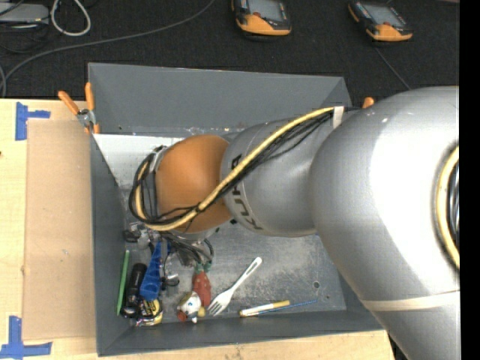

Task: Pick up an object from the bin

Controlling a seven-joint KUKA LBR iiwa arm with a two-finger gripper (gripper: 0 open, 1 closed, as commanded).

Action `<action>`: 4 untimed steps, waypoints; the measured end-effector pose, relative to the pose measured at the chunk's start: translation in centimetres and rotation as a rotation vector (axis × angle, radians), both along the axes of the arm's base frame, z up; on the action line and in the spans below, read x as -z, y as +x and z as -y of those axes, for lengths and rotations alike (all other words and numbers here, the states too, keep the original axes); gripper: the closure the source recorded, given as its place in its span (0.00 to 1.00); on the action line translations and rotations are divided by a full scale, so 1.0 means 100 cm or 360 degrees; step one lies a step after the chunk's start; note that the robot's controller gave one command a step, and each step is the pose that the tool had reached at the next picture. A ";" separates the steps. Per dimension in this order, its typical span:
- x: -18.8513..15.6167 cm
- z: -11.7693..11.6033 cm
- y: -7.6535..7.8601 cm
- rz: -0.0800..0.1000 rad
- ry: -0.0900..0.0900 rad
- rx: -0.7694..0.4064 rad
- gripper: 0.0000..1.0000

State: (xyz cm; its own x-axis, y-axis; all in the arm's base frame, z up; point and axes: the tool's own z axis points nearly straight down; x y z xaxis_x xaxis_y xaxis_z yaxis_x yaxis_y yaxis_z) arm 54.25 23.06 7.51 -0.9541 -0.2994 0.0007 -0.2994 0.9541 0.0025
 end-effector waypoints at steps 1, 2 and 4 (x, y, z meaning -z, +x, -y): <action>0.003 0.001 -0.025 0.0001 -0.0003 -0.0009 0.00; -0.062 0.013 -0.002 -0.0001 -0.0001 -0.0002 0.00; -0.010 -0.002 0.027 0.0016 0.0004 -0.0097 0.00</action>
Offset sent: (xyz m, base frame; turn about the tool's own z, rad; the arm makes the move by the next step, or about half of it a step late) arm 0.0592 -0.0320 0.1472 0.0100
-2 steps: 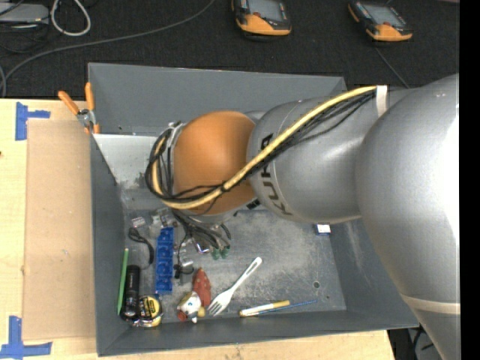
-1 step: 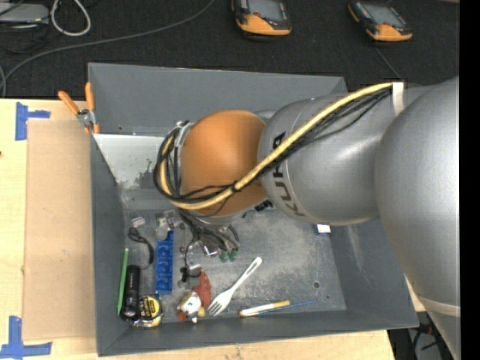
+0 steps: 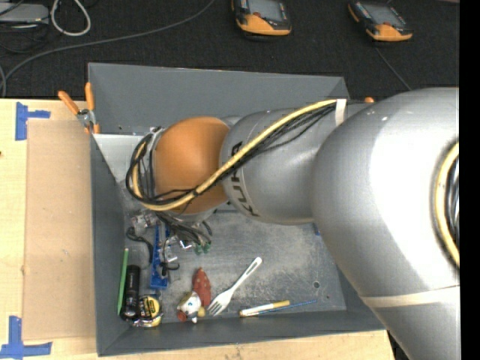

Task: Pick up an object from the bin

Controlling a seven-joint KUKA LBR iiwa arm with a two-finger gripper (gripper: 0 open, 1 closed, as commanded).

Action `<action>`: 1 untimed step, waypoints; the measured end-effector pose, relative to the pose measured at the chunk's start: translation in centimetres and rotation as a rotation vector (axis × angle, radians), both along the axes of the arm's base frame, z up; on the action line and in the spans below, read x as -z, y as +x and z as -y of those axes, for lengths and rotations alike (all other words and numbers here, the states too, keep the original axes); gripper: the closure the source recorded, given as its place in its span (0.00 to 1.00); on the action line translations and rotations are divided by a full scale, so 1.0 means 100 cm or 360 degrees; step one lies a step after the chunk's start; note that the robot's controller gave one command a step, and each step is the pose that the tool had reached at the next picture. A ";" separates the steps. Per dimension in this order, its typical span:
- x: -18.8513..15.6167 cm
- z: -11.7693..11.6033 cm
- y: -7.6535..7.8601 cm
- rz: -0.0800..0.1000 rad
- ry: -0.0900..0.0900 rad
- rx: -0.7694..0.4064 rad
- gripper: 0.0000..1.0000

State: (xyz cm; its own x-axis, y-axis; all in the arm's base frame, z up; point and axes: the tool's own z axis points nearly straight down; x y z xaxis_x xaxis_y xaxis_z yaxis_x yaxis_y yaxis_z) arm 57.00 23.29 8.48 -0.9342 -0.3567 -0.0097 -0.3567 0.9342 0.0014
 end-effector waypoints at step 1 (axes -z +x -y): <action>0.012 -0.006 -0.051 0.0022 -0.0001 -0.0267 0.00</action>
Offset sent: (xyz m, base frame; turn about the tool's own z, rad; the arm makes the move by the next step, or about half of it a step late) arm -0.0334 -0.0524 0.0729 -0.0781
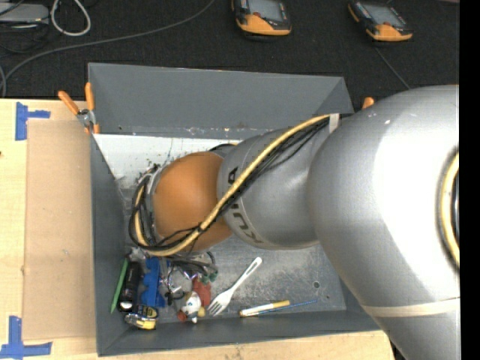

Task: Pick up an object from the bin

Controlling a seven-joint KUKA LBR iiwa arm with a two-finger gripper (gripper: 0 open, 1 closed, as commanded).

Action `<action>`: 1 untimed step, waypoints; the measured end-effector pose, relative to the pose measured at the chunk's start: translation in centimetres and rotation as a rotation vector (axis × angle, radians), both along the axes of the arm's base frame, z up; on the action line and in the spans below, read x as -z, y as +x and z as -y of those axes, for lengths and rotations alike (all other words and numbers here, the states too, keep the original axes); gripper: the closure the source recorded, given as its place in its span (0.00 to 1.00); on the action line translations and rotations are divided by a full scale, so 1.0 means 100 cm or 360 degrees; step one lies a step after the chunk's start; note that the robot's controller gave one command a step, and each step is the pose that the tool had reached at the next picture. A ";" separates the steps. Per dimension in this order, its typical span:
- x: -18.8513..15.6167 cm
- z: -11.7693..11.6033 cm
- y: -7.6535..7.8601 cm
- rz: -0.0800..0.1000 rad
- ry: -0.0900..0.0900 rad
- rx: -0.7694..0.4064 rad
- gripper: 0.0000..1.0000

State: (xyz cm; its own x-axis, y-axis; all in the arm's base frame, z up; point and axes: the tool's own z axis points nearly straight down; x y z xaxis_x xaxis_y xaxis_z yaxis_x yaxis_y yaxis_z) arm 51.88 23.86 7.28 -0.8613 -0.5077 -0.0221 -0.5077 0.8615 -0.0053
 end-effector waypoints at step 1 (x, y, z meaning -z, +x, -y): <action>-0.069 0.047 0.010 -0.0026 -0.0001 0.0115 0.00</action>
Offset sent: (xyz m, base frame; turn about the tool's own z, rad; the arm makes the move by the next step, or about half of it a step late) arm -0.0013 -0.0295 0.1581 -0.0296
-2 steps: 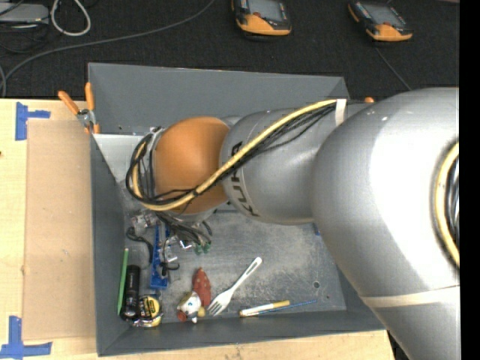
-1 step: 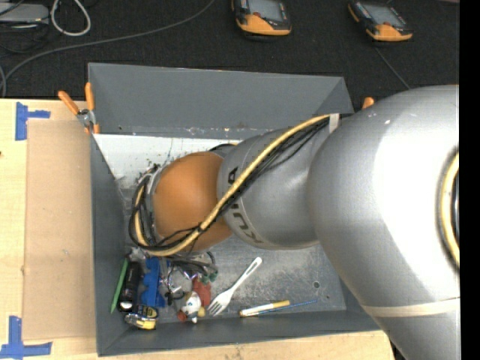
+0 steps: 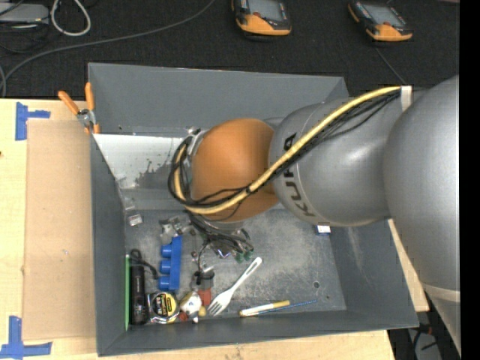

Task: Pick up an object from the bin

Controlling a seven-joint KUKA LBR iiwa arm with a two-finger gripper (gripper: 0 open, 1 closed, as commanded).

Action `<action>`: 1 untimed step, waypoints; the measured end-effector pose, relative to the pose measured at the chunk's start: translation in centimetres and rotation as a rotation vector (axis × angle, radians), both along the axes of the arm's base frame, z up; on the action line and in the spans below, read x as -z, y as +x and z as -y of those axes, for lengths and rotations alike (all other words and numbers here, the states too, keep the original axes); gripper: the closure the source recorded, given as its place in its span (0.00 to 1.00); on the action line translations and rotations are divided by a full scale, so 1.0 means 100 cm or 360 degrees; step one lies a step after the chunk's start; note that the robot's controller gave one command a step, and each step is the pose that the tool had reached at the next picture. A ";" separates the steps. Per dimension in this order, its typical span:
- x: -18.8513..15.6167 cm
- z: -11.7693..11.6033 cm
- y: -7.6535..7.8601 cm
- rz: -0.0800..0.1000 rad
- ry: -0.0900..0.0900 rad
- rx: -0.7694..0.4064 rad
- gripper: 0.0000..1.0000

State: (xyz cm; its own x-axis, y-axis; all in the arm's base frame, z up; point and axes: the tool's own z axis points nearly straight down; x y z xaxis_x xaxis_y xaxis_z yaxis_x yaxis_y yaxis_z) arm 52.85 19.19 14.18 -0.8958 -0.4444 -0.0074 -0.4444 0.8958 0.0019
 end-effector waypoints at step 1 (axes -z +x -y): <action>-0.037 0.004 -0.001 -0.0006 -0.0008 -0.0001 0.00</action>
Offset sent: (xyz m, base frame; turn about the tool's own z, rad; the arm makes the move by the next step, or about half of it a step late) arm 0.0216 -0.0400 0.1137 -0.1598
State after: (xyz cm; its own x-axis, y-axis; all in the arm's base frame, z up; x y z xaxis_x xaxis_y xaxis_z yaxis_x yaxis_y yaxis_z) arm 52.79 18.82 17.87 -0.8956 -0.4448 -0.0020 -0.4448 0.8956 -0.0008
